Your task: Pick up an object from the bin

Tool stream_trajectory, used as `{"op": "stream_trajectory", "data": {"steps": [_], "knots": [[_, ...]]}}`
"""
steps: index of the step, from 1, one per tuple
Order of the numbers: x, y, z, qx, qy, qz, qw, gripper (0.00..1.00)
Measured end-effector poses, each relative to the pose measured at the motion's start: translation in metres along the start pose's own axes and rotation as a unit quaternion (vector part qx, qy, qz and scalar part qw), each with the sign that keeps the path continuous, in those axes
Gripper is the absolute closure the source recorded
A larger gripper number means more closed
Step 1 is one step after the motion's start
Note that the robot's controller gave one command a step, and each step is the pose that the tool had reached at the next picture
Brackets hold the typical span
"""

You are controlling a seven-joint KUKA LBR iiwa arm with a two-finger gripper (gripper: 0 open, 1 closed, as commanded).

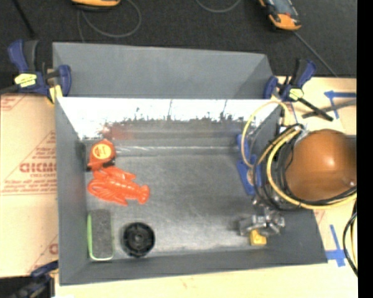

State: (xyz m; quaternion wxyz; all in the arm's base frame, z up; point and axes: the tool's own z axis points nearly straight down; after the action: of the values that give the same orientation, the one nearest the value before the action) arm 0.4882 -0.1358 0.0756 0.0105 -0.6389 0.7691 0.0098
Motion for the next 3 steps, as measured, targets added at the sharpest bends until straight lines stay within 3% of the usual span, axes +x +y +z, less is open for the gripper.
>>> {"op": "stream_trajectory", "data": {"steps": [3], "knots": [[0.008, 0.0, -0.039, 0.002, 0.0108, 0.001, 0.9999, 1.0]]}}
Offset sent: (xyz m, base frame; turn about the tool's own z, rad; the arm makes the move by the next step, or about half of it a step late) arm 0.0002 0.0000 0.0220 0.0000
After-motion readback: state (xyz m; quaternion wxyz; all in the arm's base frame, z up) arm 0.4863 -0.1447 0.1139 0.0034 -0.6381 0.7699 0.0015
